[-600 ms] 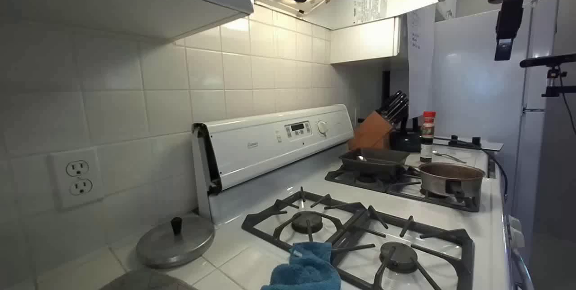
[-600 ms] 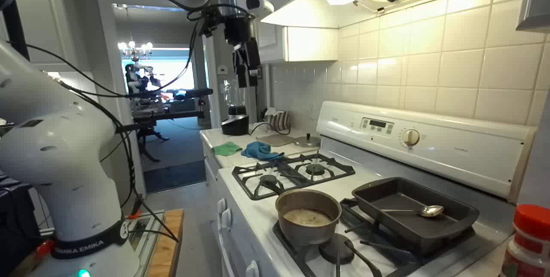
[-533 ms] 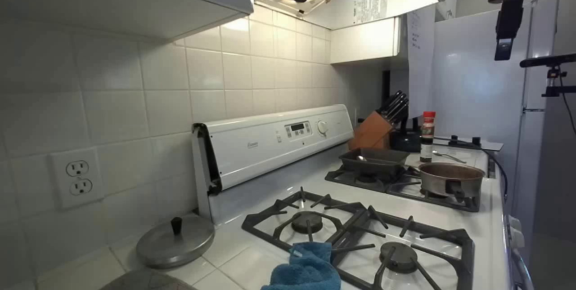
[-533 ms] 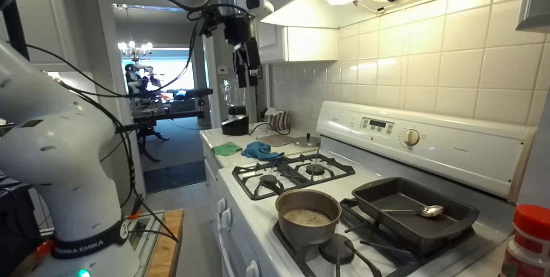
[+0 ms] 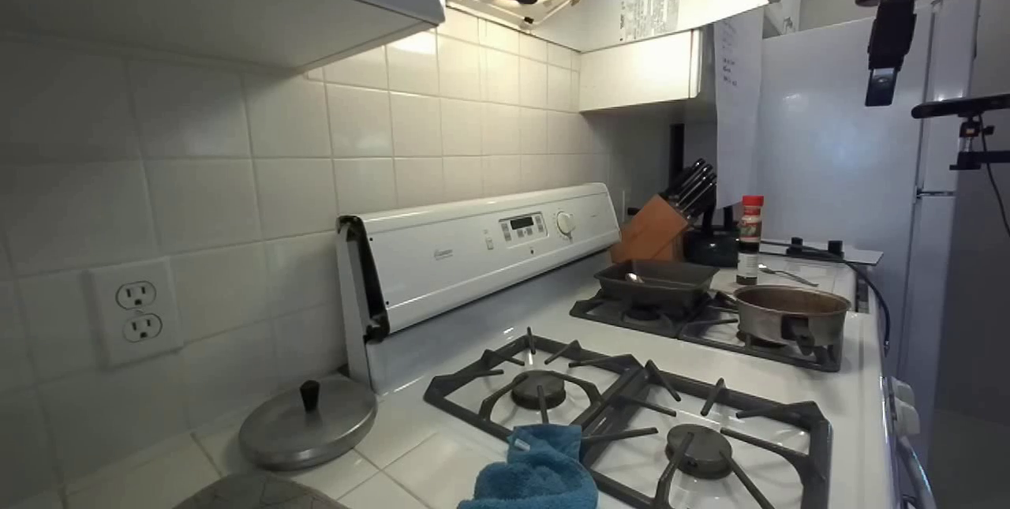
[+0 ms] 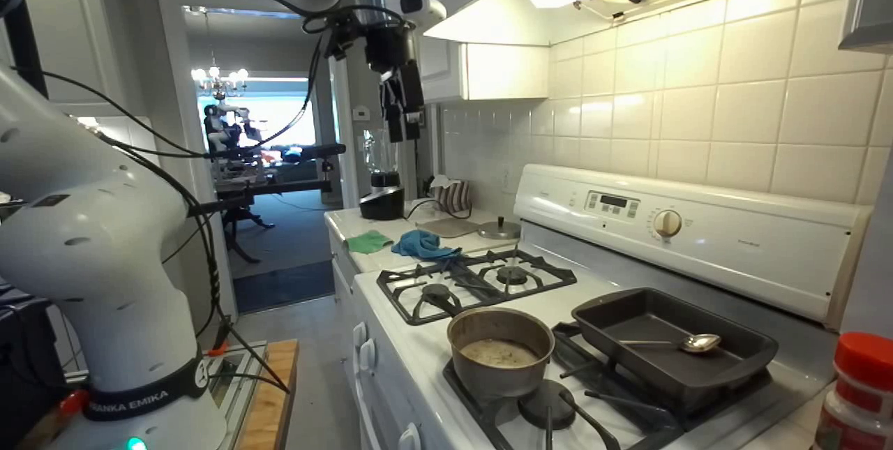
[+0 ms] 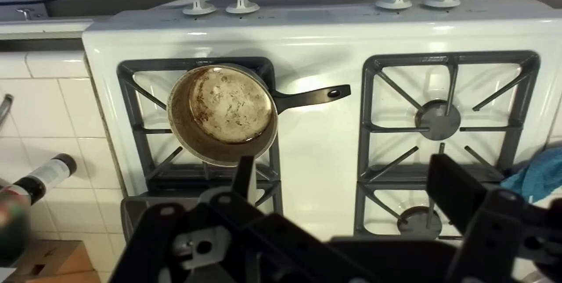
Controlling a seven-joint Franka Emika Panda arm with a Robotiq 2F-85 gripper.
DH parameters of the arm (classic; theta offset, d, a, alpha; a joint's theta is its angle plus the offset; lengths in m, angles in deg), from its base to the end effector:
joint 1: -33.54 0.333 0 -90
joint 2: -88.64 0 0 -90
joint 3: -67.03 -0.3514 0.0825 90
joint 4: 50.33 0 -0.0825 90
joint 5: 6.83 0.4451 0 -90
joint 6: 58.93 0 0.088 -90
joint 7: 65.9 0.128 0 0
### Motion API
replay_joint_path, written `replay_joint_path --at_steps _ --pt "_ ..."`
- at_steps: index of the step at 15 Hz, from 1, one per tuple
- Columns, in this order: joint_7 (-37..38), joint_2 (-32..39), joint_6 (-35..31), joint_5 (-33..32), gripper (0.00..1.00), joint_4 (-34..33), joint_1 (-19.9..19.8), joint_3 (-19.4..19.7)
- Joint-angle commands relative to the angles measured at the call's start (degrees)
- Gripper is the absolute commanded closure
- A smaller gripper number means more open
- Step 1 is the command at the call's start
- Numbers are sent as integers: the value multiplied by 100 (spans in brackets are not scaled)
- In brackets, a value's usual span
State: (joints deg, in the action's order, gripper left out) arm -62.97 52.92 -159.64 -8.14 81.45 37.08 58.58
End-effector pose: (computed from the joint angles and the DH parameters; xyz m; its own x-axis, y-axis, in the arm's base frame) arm 0.4023 0.0929 0.5783 0.9868 0.1407 0.0807 0.1320 -0.9857 0.1044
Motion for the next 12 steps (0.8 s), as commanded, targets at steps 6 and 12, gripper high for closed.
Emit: replay_joint_path --at_steps 6,12 --pt "199 -149 -950 -357 0 259 -649 773" --pt "257 -93 -1672 -713 0 488 -1099 1004"
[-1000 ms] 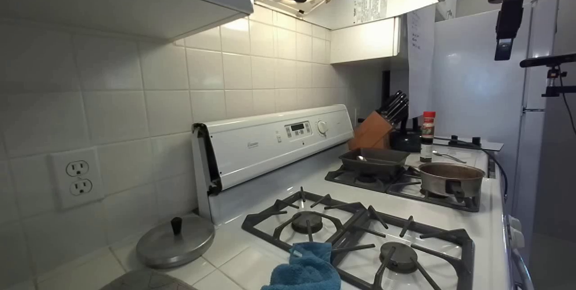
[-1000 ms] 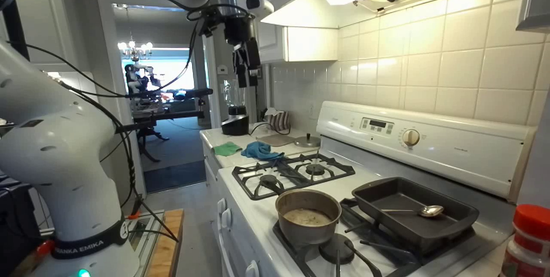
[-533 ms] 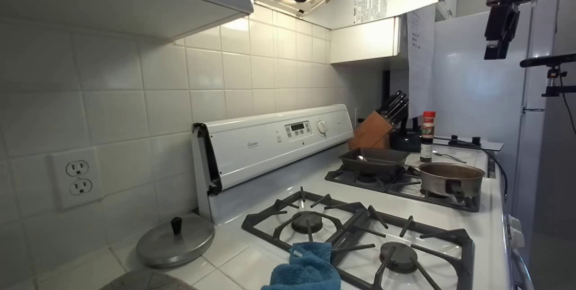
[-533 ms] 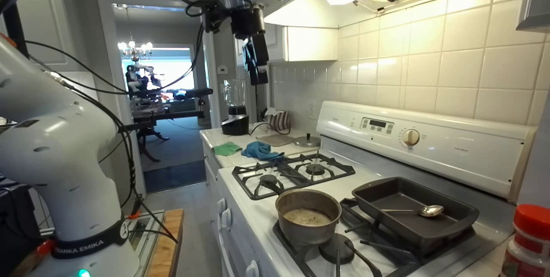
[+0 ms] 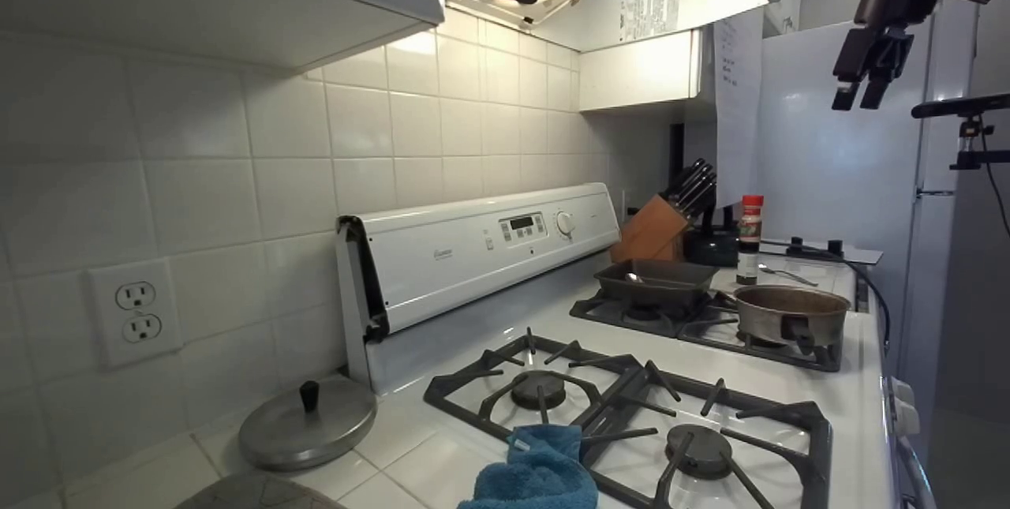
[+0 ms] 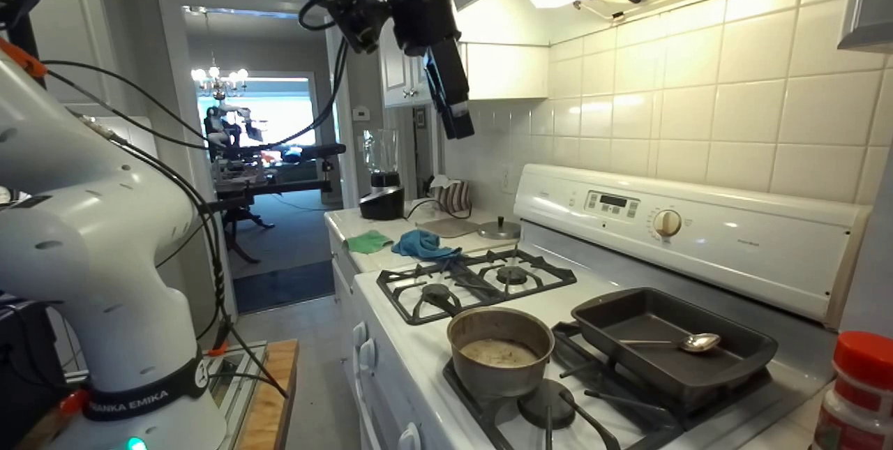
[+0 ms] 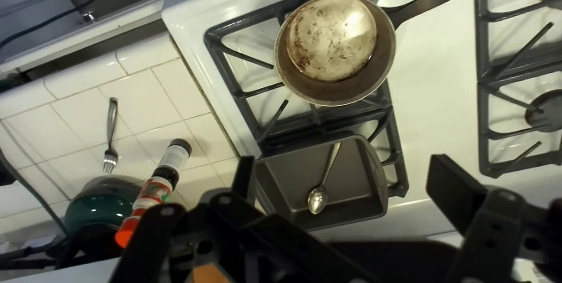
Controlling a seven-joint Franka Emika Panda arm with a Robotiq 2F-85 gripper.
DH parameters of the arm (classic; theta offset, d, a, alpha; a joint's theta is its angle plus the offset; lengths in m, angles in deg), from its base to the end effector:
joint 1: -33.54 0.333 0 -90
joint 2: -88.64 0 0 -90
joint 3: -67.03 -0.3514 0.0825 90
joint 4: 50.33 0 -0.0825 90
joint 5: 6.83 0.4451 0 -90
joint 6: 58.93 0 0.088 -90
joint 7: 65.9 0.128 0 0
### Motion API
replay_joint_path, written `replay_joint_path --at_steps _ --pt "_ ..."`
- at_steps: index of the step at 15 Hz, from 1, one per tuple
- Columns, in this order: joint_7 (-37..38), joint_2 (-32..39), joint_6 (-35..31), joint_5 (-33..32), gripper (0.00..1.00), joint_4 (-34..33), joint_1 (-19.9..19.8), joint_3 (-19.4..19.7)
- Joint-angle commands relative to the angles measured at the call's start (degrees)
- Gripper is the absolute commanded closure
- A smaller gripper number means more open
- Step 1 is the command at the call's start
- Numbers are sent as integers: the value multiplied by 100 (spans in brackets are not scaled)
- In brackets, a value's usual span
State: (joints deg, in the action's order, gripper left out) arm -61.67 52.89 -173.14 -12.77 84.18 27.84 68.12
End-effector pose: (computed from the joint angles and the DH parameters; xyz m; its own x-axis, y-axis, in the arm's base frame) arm 0.4290 -0.0607 0.5805 0.9518 -0.1442 0.2706 -0.1692 -0.9830 0.0715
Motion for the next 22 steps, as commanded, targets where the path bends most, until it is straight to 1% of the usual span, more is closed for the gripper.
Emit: replay_joint_path --at_steps 1,6,8,9,17,19,20,22 --pt "158 -69 -353 -325 0 238 -268 70" --pt "166 -18 -547 -617 0 406 -581 187" --pt "239 17 -601 -586 0 447 -636 229" --pt "70 19 -419 -477 0 333 -536 249" --pt "122 46 -449 -477 0 359 -575 270" --pt "367 269 -543 -566 0 233 -732 269" --pt "435 441 -495 -561 0 127 -803 329" --pt "551 717 -632 -577 0 7 -947 459"
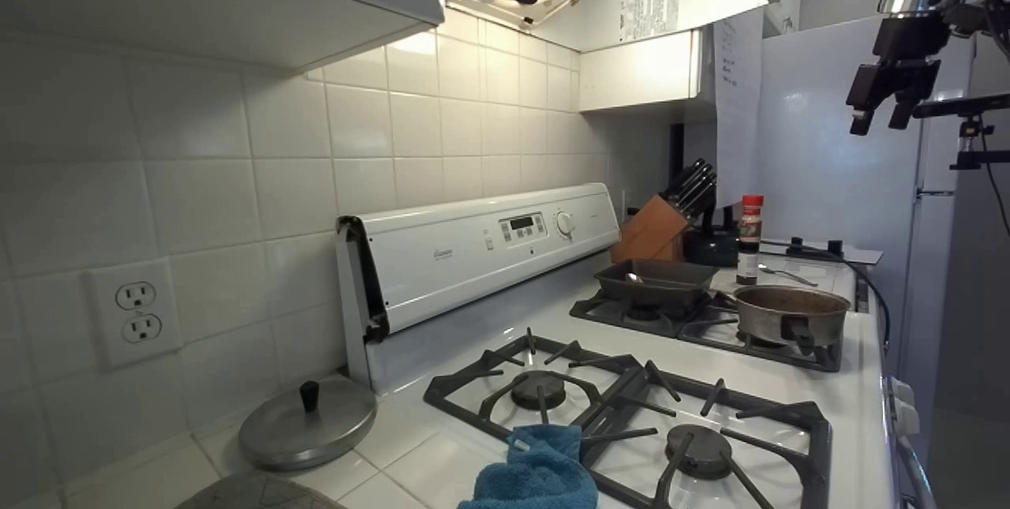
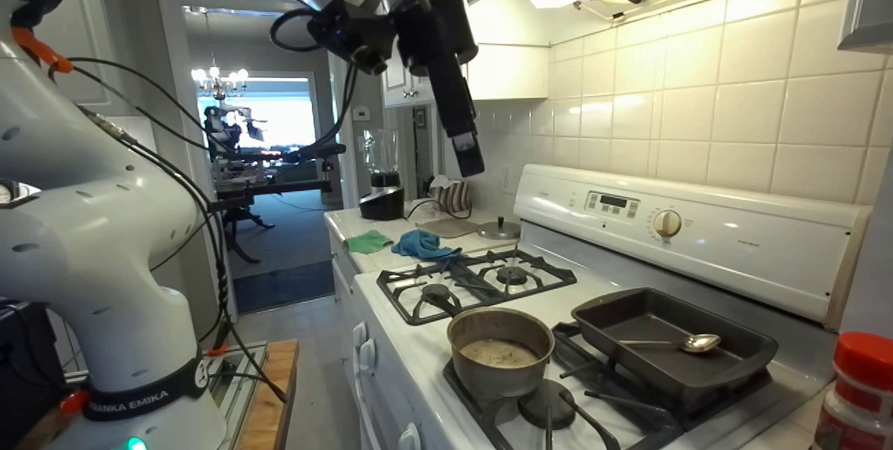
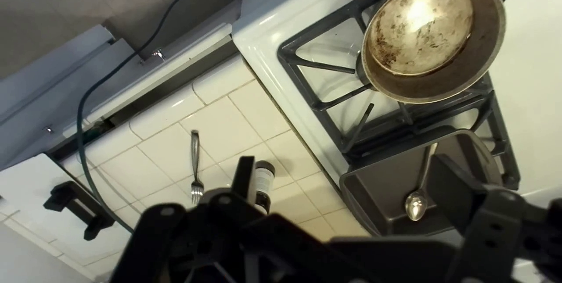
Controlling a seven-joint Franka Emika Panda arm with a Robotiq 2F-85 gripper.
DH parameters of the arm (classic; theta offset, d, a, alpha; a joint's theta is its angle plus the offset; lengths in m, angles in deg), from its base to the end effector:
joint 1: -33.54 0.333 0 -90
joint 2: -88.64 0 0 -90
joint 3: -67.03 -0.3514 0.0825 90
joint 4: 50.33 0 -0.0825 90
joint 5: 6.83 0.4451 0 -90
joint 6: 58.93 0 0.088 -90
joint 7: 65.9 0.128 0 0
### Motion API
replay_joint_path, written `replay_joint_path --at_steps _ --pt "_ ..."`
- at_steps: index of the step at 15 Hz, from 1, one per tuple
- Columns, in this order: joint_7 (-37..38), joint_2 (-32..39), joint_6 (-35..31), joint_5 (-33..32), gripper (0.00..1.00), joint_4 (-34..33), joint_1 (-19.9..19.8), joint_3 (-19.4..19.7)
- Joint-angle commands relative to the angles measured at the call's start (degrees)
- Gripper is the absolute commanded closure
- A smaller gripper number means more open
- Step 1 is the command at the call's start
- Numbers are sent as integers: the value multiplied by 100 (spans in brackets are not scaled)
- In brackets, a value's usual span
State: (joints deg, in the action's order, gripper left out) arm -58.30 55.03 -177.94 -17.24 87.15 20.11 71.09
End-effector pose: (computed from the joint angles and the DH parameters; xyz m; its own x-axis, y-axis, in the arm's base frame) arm 0.4199 -0.1486 0.5441 0.9043 -0.3296 0.2714 -0.3674 -0.9245 0.1017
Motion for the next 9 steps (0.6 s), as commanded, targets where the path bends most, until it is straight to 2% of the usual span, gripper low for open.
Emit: replay_joint_path --at_steps 1,9 --pt "210 648 -331 -137 0 -334 -235 243" --pt "190 1751 -1625 -262 0 -792 -467 605"
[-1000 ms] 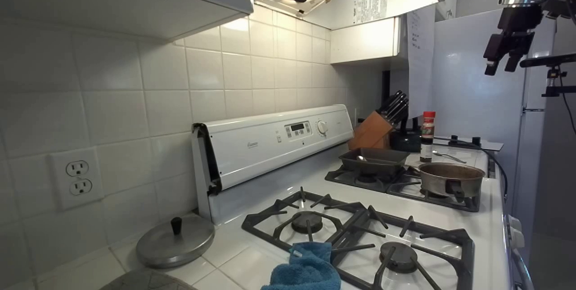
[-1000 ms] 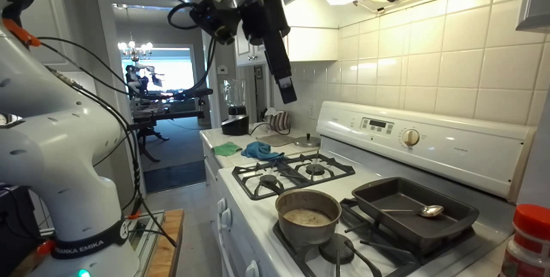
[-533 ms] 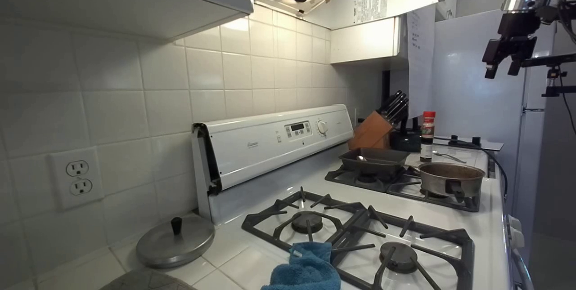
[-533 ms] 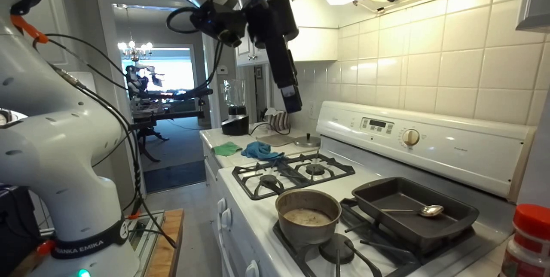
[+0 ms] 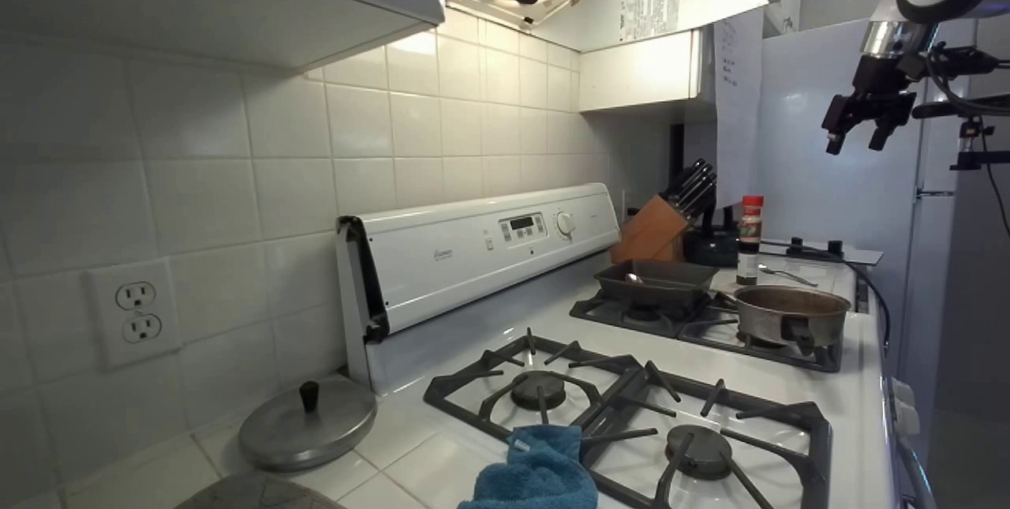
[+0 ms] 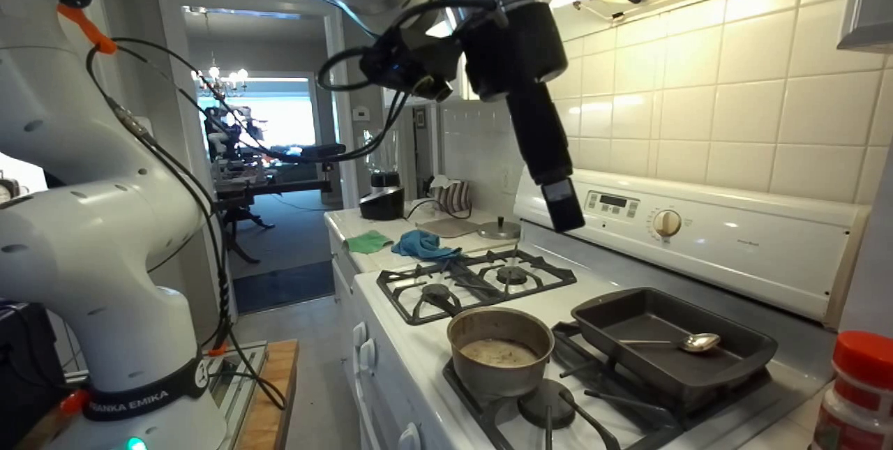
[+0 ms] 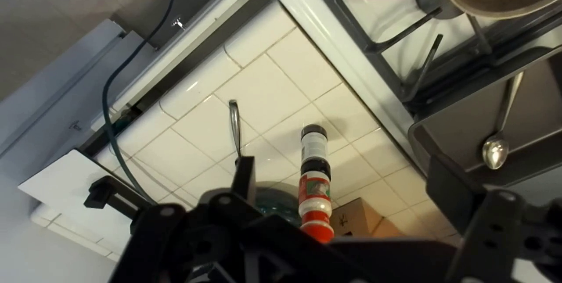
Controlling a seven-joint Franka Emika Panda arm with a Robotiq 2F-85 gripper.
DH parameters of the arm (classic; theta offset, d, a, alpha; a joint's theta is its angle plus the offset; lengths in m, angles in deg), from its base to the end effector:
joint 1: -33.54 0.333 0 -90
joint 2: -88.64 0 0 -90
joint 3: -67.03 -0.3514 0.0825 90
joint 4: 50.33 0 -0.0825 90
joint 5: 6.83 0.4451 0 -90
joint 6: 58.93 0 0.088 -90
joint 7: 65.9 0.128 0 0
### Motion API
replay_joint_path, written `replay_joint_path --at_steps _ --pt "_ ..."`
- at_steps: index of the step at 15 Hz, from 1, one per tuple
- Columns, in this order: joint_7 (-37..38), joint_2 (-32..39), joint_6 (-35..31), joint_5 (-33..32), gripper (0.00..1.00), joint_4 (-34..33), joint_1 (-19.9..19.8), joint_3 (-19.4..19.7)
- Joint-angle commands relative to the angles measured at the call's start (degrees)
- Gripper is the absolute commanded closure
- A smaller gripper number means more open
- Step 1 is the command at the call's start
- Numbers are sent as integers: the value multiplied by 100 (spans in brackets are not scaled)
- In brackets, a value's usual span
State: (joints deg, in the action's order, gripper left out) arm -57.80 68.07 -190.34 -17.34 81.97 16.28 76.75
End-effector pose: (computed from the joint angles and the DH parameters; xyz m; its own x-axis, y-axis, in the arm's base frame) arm 0.4625 -0.2487 0.5093 0.8240 -0.4525 0.3409 -0.5003 -0.8636 0.0631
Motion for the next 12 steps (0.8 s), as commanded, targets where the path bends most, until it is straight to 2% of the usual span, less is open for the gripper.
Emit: replay_joint_path --at_steps 1,8,11,12 --pt "133 564 -502 -254 0 -334 -96 79" --pt "165 1470 -1440 -408 0 -726 -211 307" --pt "147 1848 -1596 -451 0 -981 -198 418" --pt "137 1992 -1340 -507 0 -1153 -185 438"
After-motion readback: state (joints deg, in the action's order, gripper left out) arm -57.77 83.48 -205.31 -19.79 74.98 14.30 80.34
